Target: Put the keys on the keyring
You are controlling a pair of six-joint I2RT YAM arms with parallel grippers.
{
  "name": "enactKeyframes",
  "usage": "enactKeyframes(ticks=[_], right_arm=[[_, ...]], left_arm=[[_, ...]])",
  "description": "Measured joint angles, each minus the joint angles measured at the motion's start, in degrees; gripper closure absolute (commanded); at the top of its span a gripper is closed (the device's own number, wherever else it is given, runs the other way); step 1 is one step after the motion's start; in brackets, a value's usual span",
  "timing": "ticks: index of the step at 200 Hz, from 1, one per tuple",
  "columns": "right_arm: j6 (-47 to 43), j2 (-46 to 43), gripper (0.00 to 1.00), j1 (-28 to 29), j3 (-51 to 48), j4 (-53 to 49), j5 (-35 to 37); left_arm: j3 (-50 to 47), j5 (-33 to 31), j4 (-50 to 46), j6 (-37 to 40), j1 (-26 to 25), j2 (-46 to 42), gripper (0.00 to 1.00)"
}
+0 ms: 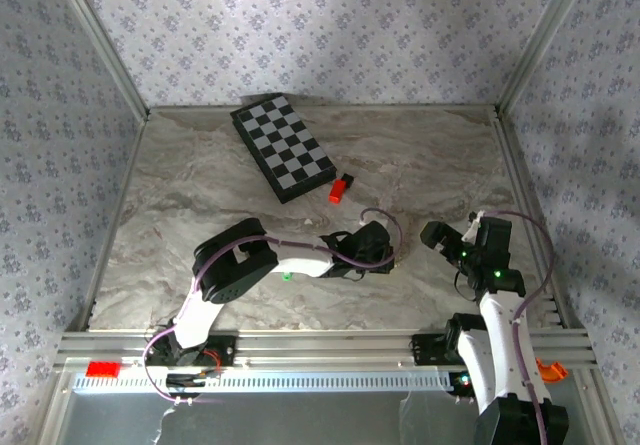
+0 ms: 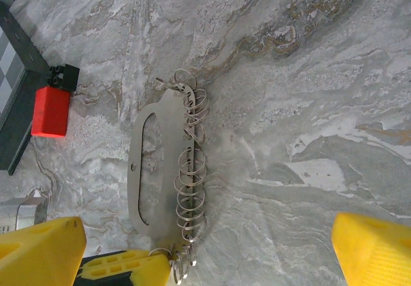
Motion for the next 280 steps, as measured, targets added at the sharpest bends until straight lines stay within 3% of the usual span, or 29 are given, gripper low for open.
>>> enactKeyframes(ticks=[20, 80, 139, 280], right_arm=[[0.0, -0.5, 0.0, 0.0, 0.0, -0.4, 0.0], [0.0, -2.2, 0.0, 0.0, 0.1, -0.5, 0.0], [0.4, -2.2, 0.0, 1.2, 1.0, -1.7, 1.4], [1.7, 0.5, 0.0, 15.4, 2.4, -0.6, 7.9]], left_arm=[[-0.1, 0.0, 0.0, 0.1, 0.0, 0.0, 1.0], [-7.4, -2.3, 1.0, 2.3, 0.0, -5.3, 1.0], [-10.0, -3.2, -1.7, 10.3, 0.1, -11.8, 1.0], [-16.1, -5.9, -19.4, 30.2, 2.0, -20.2, 1.0]])
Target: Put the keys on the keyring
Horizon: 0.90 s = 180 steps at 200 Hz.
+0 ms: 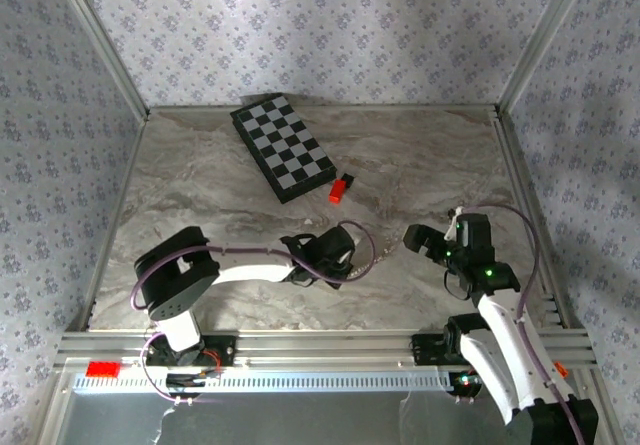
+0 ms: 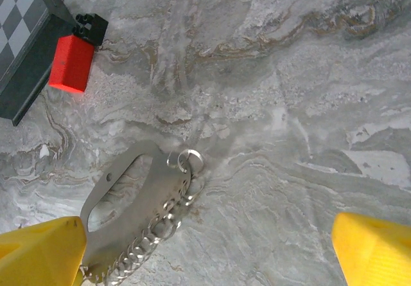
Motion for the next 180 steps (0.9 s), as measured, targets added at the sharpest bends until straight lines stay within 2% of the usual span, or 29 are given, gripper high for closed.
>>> enactKeyframes(ticks=[51, 61, 73, 82, 123, 156, 180], right_arm=[[0.0, 0.8, 0.0, 4.2, 1.6, 0.5, 3.6], [0.1, 1.6, 0.0, 4.9, 1.6, 0.7, 3.8], [0.3, 2.6, 0.01, 5.7, 1.6, 1.0, 4.0], [0.5, 3.1, 0.0, 6.4, 1.6, 1.3, 4.0], [0.5, 3.9, 0.0, 9.7, 2.7, 1.7, 5.3], [0.4, 3.9, 0.0, 11.5, 4.7, 1.7, 6.5], [-0.4, 4.6, 0.0, 12.6, 5.6, 1.5, 6.6]], left_arm=[[-0.9, -3.2, -2.4, 4.3, 0.0, -1.4, 1.0], [-1.3, -3.4, -2.3, 4.7, 0.0, -1.6, 0.95], [-1.8, -3.6, -2.3, 5.2, 0.0, -1.9, 0.83], [-2.2, -4.0, -2.4, 5.3, 0.0, -2.1, 0.77], [-4.1, -5.0, -3.1, 3.5, 0.1, -7.5, 0.61], [-4.4, -4.6, -3.7, 0.3, 0.1, -15.6, 0.6], [-4.3, -3.7, -4.5, -1.8, 0.2, -16.9, 0.61]])
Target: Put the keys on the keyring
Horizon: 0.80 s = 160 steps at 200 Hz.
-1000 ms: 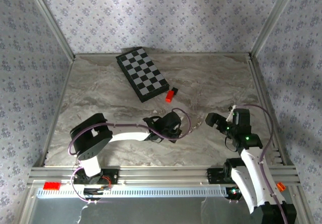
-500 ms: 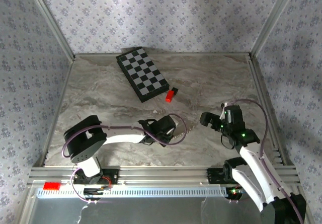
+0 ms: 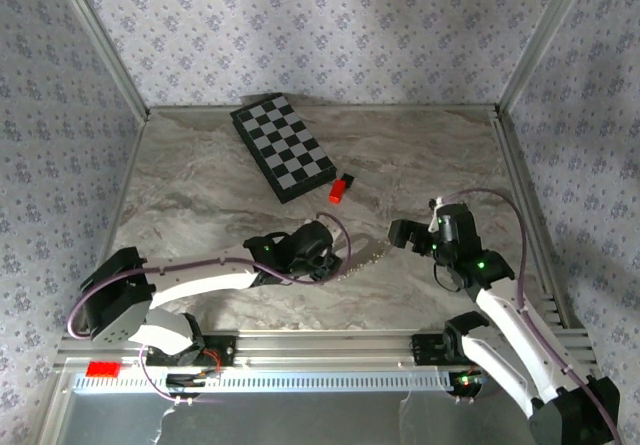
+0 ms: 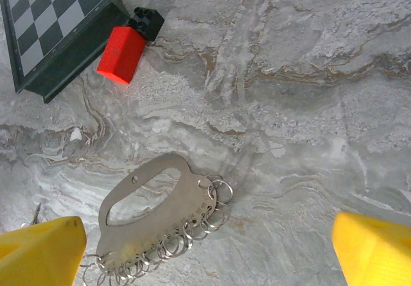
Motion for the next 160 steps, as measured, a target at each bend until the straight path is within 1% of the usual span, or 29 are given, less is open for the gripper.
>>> enactKeyframes(ticks=[28, 65, 98, 127, 160], right_arm=[[-1.6, 2.1, 0.0, 1.9, 1.7, -0.9, -0.1], [-3.4, 5.2, 0.0, 4.9, 3.5, -1.7, -1.1], [-4.4, 8.2, 0.0, 7.2, 3.8, -1.7, -1.8], [-4.8, 9.3, 0.0, 7.9, 3.8, -1.7, -2.6], [-5.3, 9.4, 0.0, 7.9, 3.4, -1.0, -3.2]], left_arm=[[0.0, 2.5, -3.0, -1.0, 1.2, 0.0, 0.62], [0.0, 9.0, -3.6, -1.1, 5.2, 0.5, 0.63], [0.3, 13.3, -3.6, -0.3, 5.8, 4.9, 0.65], [1.6, 14.4, -4.1, 1.2, 5.8, 9.4, 0.65], [3.6, 14.8, -4.2, 2.8, 6.5, 11.5, 0.66]])
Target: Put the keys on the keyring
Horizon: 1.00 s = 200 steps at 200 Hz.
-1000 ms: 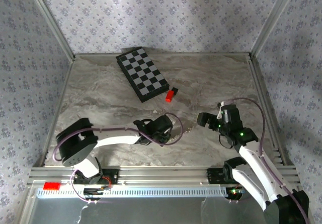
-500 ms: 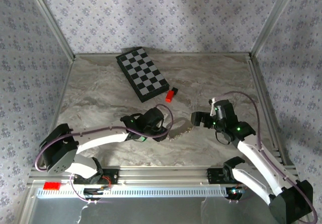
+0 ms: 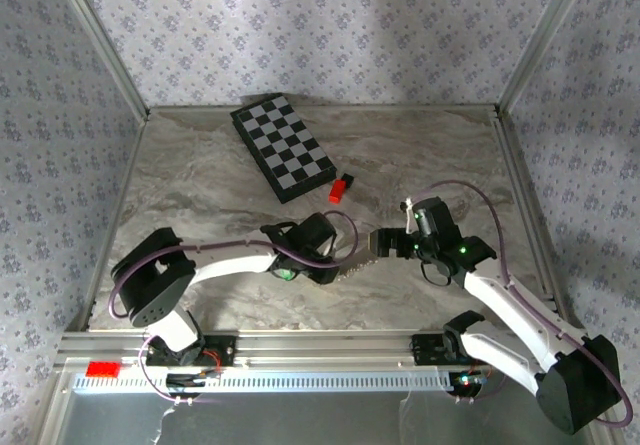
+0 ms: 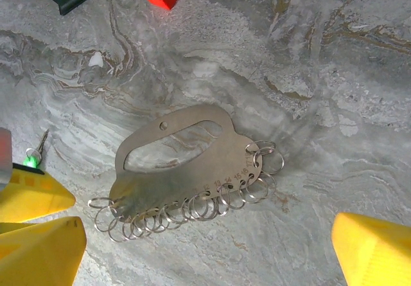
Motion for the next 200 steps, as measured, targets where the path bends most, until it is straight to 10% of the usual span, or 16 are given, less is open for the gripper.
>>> enactKeyframes(ticks=[200], right_arm=[[-0.6, 0.4, 0.0, 0.0, -1.8, 0.6, -0.7]], left_arm=[[4.5, 1.2, -2.5, 4.4, 1.2, 5.5, 0.75]])
